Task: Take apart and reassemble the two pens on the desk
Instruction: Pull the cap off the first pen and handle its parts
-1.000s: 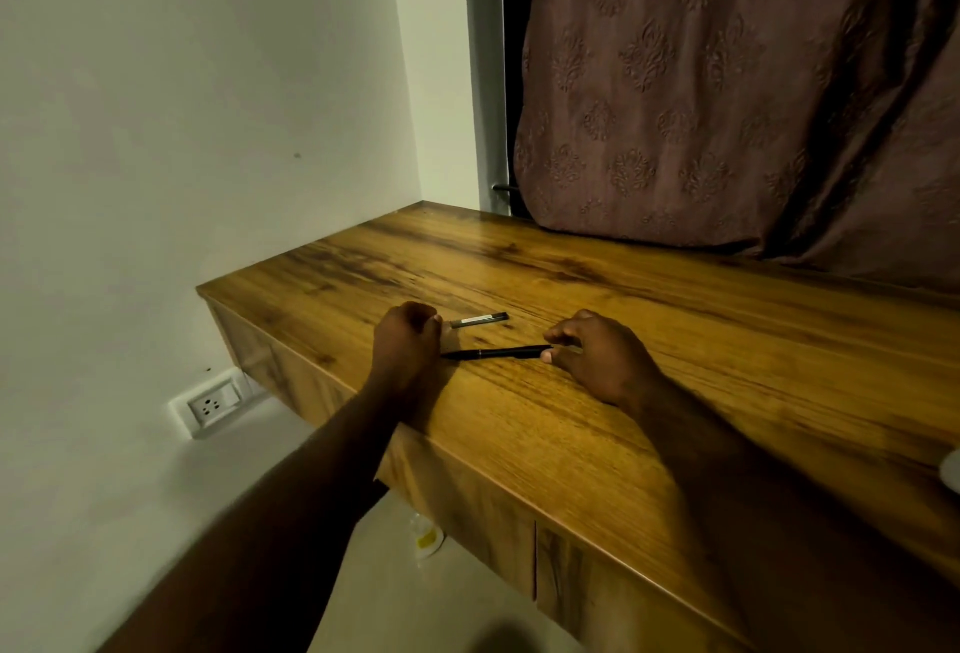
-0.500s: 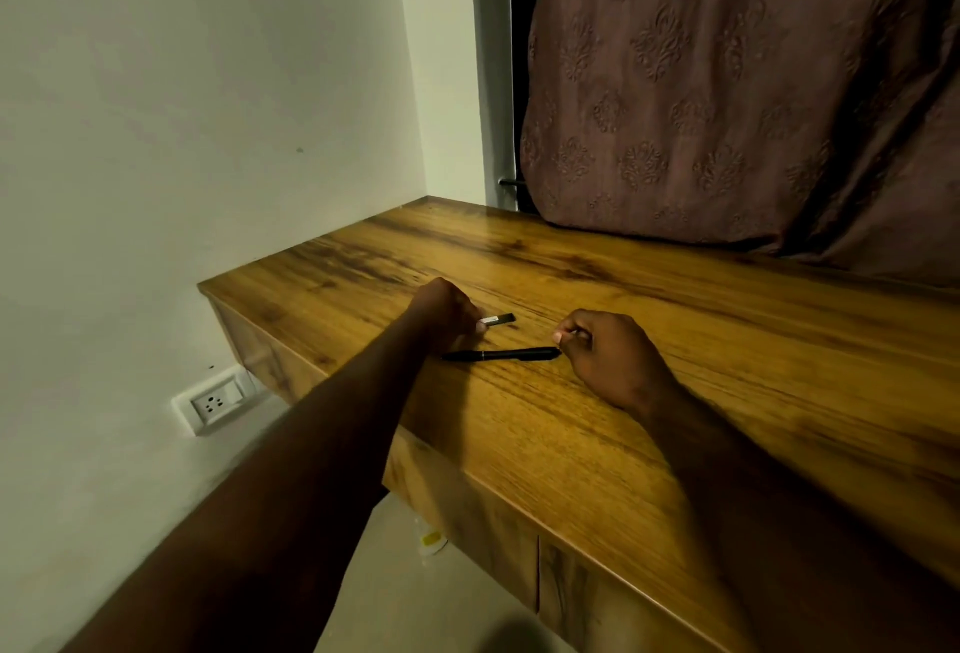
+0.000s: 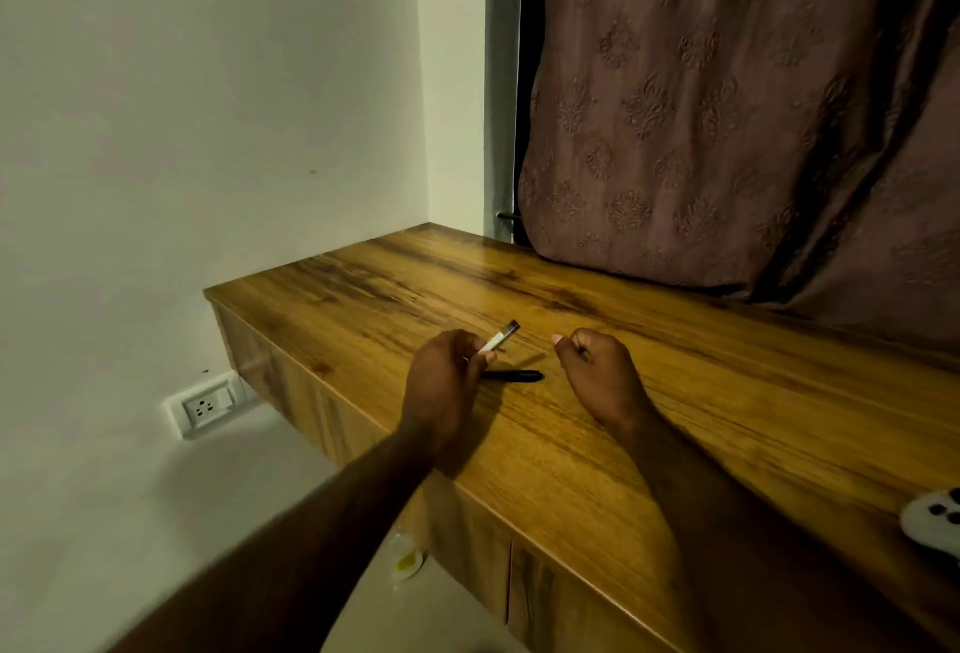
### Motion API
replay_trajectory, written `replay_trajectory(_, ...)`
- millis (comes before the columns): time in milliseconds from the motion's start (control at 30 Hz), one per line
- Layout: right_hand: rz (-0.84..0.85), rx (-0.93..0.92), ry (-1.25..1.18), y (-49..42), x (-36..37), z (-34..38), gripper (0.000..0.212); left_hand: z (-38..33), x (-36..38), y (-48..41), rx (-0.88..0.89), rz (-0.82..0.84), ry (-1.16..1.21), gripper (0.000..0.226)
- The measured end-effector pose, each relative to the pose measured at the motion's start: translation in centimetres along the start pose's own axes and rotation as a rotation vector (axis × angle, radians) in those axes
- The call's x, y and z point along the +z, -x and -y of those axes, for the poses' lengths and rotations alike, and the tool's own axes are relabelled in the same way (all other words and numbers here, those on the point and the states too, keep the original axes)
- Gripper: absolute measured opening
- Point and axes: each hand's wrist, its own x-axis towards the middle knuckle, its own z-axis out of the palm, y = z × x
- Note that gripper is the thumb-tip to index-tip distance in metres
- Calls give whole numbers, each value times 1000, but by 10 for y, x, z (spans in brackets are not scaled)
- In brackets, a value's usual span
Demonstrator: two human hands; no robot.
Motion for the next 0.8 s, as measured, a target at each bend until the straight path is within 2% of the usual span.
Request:
replay_trajectory(133, 31, 170, -230, 13, 7, 12, 31, 8, 6, 20, -35, 36, -4, 3)
replay_trajectory(233, 105, 205, -379, 29, 8, 23, 25, 4, 7, 27, 55, 127, -74, 11)
replay_trajectory(400, 88, 182, -380, 36, 5, 19, 18, 1, 6, 33, 229, 163, -187, 27)
replay_trajectory(633, 100, 170, -427, 37, 5, 17, 18, 6, 9, 29, 306, 138, -222, 25)
replay_trajectory(800, 154, 149, -412, 36, 6, 16, 8, 7, 11, 28, 314, 100, -279, 17)
